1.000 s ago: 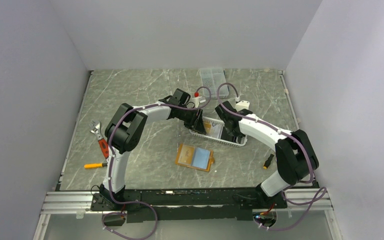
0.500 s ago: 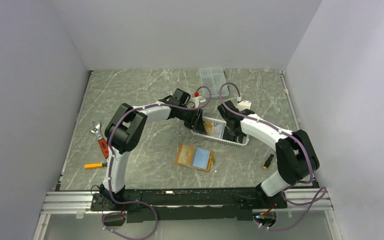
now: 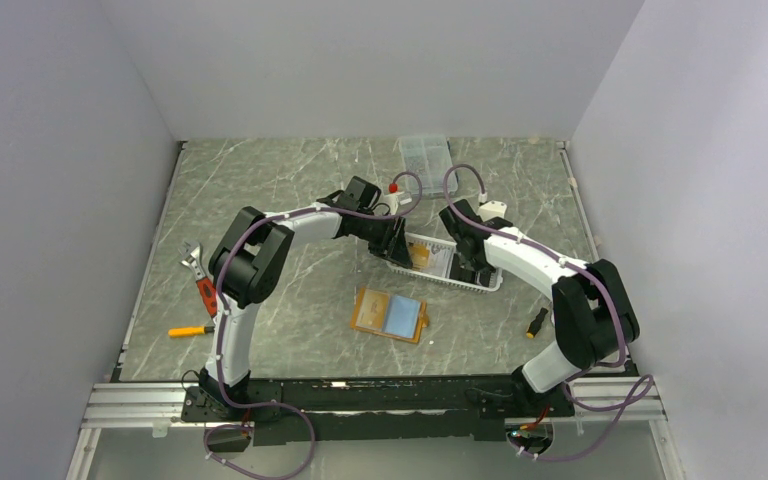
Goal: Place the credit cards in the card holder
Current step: Pick up the credit card from the storage box.
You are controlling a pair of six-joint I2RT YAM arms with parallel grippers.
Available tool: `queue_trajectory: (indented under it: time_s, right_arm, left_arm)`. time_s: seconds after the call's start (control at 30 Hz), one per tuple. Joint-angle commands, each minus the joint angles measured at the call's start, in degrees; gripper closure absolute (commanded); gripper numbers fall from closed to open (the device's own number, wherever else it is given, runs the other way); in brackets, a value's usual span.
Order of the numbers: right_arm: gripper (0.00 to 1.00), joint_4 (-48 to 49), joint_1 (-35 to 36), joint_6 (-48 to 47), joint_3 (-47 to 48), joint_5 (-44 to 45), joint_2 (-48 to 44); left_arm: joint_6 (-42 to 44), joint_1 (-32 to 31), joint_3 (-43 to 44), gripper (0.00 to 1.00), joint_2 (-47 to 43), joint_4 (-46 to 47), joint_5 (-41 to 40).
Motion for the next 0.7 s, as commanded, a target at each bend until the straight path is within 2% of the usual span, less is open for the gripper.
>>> queue_trajectory:
  time_s: [0.0, 0.33, 0.67]
  right_arm:
    - [0.94, -6.8, -1.9, -0.5, -2.3, 1.6, -0.5]
    - [0.78, -7.2, -2.0, -0.4, -4.1, -0.3, -2.4]
    - [0.76, -9.3, -2.1, -1.3, -3.5, -1.1, -0.7]
  left_arm:
    - [2.3, 0.5, -0.6, 0.57, -1.3, -1.8, -2.4]
    - [5.0, 2.9, 0.4, 0.58, -2.5, -5.0, -7.0]
    - [5.9, 3.8, 1.0, 0.58, -2.4, -5.9, -7.7]
